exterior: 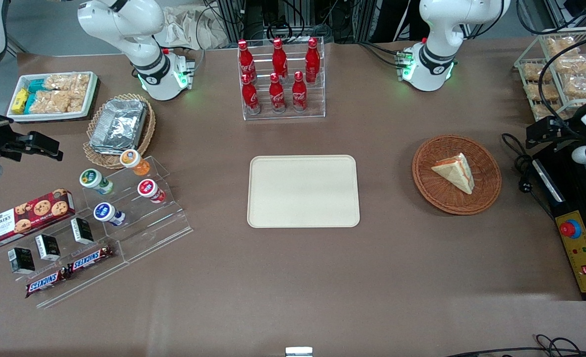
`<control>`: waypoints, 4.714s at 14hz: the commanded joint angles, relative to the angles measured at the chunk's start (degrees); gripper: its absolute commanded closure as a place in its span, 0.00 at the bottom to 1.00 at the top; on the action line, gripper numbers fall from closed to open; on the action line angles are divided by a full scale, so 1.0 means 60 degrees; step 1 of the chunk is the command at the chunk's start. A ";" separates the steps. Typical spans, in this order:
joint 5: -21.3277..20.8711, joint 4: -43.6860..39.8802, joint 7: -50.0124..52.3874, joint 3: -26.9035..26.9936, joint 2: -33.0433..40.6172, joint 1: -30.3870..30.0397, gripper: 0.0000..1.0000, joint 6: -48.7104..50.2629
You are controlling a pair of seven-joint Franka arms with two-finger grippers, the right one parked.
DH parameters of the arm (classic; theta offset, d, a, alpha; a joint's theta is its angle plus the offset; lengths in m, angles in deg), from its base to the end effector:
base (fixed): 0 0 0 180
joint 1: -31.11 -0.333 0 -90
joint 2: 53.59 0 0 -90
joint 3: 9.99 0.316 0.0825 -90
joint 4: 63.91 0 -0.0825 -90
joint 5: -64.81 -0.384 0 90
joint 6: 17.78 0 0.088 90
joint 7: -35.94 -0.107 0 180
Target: Place sandwich from basket to tray
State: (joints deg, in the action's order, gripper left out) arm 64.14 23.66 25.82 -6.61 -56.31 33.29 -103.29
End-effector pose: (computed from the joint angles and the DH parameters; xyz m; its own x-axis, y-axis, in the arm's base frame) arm 0.5604 0.0123 0.6114 0.9844 -0.1540 -0.0845 -0.1546 -0.9880 0.0004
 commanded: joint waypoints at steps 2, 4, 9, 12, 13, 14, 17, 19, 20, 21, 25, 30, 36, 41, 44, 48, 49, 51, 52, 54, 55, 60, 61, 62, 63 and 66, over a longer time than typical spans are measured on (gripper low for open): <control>-0.0050 -0.0020 0.0046 0.0051 0.0029 -0.0026 0.00 0.0160; 0.0023 0.0169 0.0046 0.0081 0.0088 -0.0041 0.00 0.0160; 0.0067 0.1090 0.0075 0.0315 0.0307 -0.0041 0.00 -0.0102; 0.0082 0.2888 0.0133 0.0505 0.1154 -0.0055 0.00 -0.1505; 0.0082 0.3417 0.0380 0.0520 0.1346 -0.0055 0.00 -0.1945; 0.0096 0.3785 0.0658 0.0578 0.1449 -0.0055 0.00 -0.2225; 0.0213 0.4534 0.1595 0.0623 0.1538 -0.0041 0.00 -0.2783; 0.0243 0.4944 0.2109 0.0637 0.1538 -0.0041 0.00 -0.3003; 0.0243 0.5134 0.2285 0.0637 0.1538 -0.0055 0.00 -0.3091; 0.0258 0.5339 0.2418 0.0652 0.1538 -0.0055 0.00 -0.3222; 0.1208 0.5897 0.3705 0.0989 0.1378 -0.0055 0.01 -0.3545; 0.1970 0.6308 0.5506 0.0989 0.0851 -0.0055 0.01 -0.4263; 0.2951 0.7140 0.6417 0.1282 0.0234 -0.0055 0.00 -0.5534; 0.3670 0.8752 0.6433 0.1238 0.0104 0.0047 0.00 -0.8200; 0.3976 0.9163 0.6433 0.1180 -0.0116 0.0091 0.00 -0.8861; 0.4870 0.9194 0.6433 0.1165 -0.0657 0.0558 0.00 -0.9462; 0.5046 0.9179 0.6433 0.1165 -0.0818 0.0705 0.00 -0.9565; 0.5121 0.9179 0.6433 0.1165 -0.1024 0.0780 0.00 -0.9713; 0.5121 0.9179 0.6433 0.1165 -0.1025 0.0780 0.00 -0.9713; 0.5121 0.9179 0.6433 0.1165 -0.1112 0.0780 0.01 -0.9713; 0.5121 0.9165 0.6433 0.1165 -0.1113 0.0780 0.06 -0.9713; 0.5107 0.9135 0.6345 0.1165 -0.0953 0.0780 0.63 -0.9581; 0.5106 0.9135 0.6330 0.1179 -0.0850 0.0780 0.64 -0.9538; 0.5077 0.9106 0.6330 0.1194 -0.0791 0.0780 0.65 -0.9334; 0.4990 0.9077 0.6330 0.1208 -0.0646 0.0765 0.65 -0.9086; 0.4611 0.9062 0.6330 0.1253 -0.0279 0.0707 0.65 -0.8674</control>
State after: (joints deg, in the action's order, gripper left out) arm 93.71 77.90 63.64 0.47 -60.85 37.69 -157.60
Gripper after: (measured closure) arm 0.608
